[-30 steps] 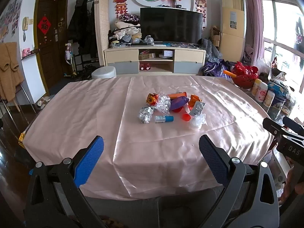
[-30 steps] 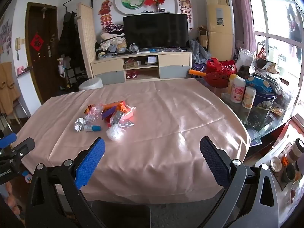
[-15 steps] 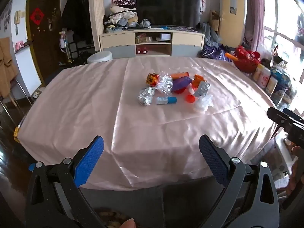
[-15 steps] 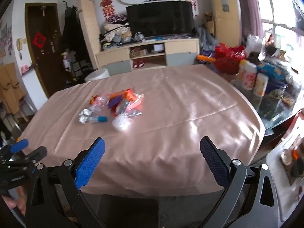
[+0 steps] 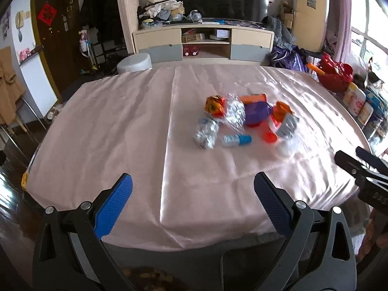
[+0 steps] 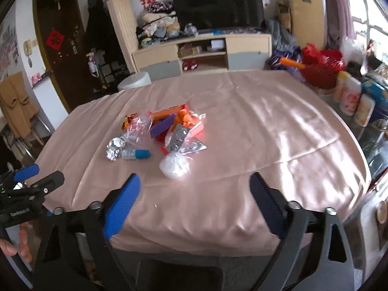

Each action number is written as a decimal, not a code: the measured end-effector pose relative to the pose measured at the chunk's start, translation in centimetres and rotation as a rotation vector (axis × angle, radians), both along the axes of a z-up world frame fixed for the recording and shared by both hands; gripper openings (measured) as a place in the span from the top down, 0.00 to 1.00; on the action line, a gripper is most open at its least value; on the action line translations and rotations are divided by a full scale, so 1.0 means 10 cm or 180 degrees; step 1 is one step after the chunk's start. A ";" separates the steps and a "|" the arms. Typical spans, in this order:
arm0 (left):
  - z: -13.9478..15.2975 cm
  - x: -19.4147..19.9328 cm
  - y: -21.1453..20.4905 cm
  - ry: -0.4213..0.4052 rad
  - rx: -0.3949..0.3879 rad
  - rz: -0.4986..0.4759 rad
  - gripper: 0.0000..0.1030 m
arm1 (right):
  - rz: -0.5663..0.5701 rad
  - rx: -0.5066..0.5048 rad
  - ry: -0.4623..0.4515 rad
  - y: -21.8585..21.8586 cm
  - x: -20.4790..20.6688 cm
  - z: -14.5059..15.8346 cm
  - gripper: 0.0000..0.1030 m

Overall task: Collect trash
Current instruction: 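Move both tools toward the pile of trash on the table, then grasp the clear plastic bag with the right tool while the left tool grasps foil, then carry both items down to the grey bin and open both tools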

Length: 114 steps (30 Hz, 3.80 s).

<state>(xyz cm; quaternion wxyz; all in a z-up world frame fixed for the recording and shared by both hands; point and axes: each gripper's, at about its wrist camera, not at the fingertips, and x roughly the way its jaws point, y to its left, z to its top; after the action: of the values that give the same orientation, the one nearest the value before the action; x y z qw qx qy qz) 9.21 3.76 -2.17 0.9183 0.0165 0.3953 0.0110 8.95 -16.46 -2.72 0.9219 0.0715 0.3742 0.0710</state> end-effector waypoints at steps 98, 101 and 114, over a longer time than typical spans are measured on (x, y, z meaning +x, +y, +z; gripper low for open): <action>-1.65 -1.41 -0.67 0.1139 -0.0606 -0.0647 0.72 | 0.0696 0.0230 0.1367 0.07 -1.17 -1.29 0.48; -1.63 -1.41 -0.65 0.1125 -0.0587 -0.0629 0.58 | 0.0596 0.0310 0.1289 0.00 -1.14 -1.23 0.38; -1.19 -1.13 -0.58 0.0910 -0.0283 -0.0521 0.11 | 0.0335 0.0315 0.0873 -0.14 -0.78 -0.69 0.17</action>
<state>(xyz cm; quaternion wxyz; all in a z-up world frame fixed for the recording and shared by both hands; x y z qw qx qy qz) -2.11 -2.07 -14.09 0.8503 0.0094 0.5194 -0.0839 1.18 -17.87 -9.64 0.8524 0.1061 0.4959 0.1272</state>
